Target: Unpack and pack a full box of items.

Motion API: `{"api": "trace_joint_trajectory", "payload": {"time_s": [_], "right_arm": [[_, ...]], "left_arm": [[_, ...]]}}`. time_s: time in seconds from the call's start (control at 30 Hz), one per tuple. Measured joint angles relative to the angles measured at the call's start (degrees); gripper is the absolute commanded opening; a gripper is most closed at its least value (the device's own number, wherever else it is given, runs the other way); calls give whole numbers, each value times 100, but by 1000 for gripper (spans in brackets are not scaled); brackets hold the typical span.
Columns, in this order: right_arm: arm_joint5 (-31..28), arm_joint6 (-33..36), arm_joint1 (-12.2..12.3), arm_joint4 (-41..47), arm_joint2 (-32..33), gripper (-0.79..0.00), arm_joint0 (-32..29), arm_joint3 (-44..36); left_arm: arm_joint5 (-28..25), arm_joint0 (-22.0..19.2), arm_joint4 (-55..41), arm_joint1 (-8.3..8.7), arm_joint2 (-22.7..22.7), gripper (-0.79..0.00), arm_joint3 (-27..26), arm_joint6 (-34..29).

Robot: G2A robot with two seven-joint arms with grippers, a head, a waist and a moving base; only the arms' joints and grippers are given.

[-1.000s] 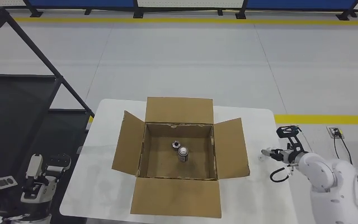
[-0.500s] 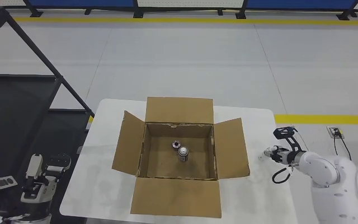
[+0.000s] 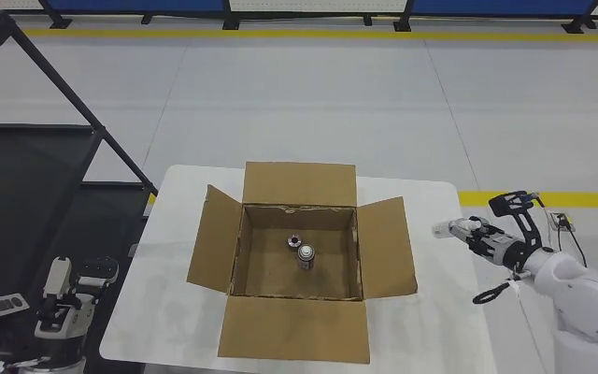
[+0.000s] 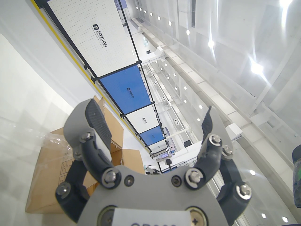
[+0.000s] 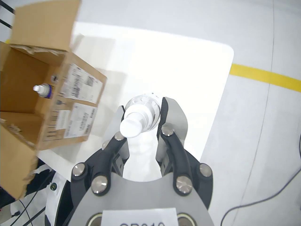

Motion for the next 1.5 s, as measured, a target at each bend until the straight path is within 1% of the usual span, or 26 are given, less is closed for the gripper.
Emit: {"api": "trace_joint_trajectory", "payload": {"time_s": [0.07,0.13,0.23,0.27,0.33,0.4,0.47,0.53,0.63,0.77,0.93,1.03,1.2,1.27,1.5], "right_arm": [[102,-43,-2,260,12,-785,-313,-784],[256,-96,-5,276,-118,-785,-579,-1509],[405,-156,-7,28,-515,-785,-780,-2248],[475,-212,-10,-124,-748,-785,-807,-2480],[600,-353,-17,-406,-1199,-785,-769,-2699],[654,-505,-26,-668,-1626,-785,-673,-2708],[675,-358,-30,-987,-2176,-785,-519,-2666],[748,-66,-44,-1335,-2692,-785,-268,-2487],[1031,343,-130,-1969,-3720,-785,385,-1789],[1432,557,-301,-2145,-4705,-785,1204,-760],[1882,667,-518,-2241,-5442,-785,2019,354],[2079,807,-632,-2228,-5701,-785,2393,869],[2260,1021,-783,-2213,-5992,-785,2808,1563],[2307,1025,-836,-2175,-6064,-656,2917,1791],[2261,963,-946,-2029,-6131,-529,3092,2327]], "left_arm": [[0,0,0,0,0,0,0,0],[0,0,0,0,0,0,0,0],[0,0,0,0,0,0,0,0],[0,0,0,0,0,0,0,0],[0,0,0,0,0,0,0,0],[0,0,0,0,0,0,0,0],[0,0,0,0,0,0,0,0],[0,0,0,0,0,0,0,0],[0,0,0,0,0,0,0,0],[0,0,0,0,0,0,0,0],[0,0,0,0,0,0,0,0],[0,0,0,0,0,0,0,0],[0,0,0,0,0,0,0,0],[0,0,0,0,0,0,0,0],[0,0,0,0,0,0,0,0]]}}
